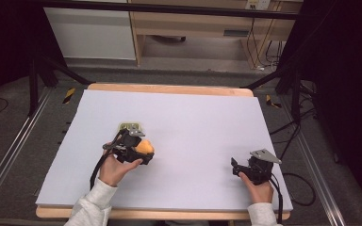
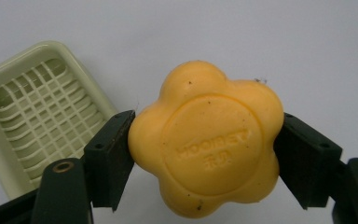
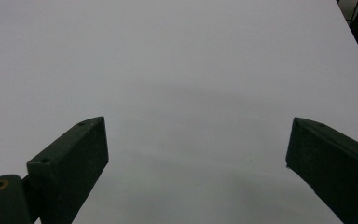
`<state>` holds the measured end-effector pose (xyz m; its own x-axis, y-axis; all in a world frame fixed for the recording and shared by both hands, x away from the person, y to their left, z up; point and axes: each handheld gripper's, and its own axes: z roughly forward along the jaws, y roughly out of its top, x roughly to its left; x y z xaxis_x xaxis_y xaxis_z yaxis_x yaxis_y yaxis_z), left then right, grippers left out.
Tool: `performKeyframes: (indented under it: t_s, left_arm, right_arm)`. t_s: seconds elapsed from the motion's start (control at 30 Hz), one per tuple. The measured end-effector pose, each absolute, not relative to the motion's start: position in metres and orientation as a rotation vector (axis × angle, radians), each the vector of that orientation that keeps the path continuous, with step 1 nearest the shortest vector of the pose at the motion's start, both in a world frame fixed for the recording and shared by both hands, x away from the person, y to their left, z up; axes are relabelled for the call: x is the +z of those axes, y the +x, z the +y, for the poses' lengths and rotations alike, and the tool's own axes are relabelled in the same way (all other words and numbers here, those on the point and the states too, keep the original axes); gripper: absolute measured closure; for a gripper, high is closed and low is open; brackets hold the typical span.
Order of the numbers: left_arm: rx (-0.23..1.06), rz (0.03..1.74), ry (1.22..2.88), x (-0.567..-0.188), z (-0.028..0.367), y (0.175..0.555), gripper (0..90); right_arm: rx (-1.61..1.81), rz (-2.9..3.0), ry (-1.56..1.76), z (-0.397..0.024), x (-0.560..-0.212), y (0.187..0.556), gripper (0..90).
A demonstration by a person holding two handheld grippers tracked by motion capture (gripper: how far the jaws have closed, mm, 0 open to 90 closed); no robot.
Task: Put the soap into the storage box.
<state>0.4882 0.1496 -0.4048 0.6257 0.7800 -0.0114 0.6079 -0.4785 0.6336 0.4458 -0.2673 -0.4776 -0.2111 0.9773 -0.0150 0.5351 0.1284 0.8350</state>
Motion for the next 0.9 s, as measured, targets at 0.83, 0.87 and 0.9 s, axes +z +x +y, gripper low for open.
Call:
performKeyframes:
  t_s: [0.83, 0.87, 0.9]
  left_arm:
    - [0.410, 1.183, 2.196, -0.402, 0.175, 0.511, 26.7]
    - [0.406, 1.188, 2.200, -0.402, 0.176, 0.513, 26.7]
    - [0.406, 1.193, 2.196, -0.403, 0.177, 0.513, 26.7]
  right_arm:
    - [0.968, 1.823, 1.457, -0.267, -0.477, 0.446, 6.0]
    - [0.969, 1.823, 1.458, -0.267, -0.477, 0.446, 6.0]
    - [0.968, 1.823, 1.458, -0.267, -0.477, 0.446, 6.0]
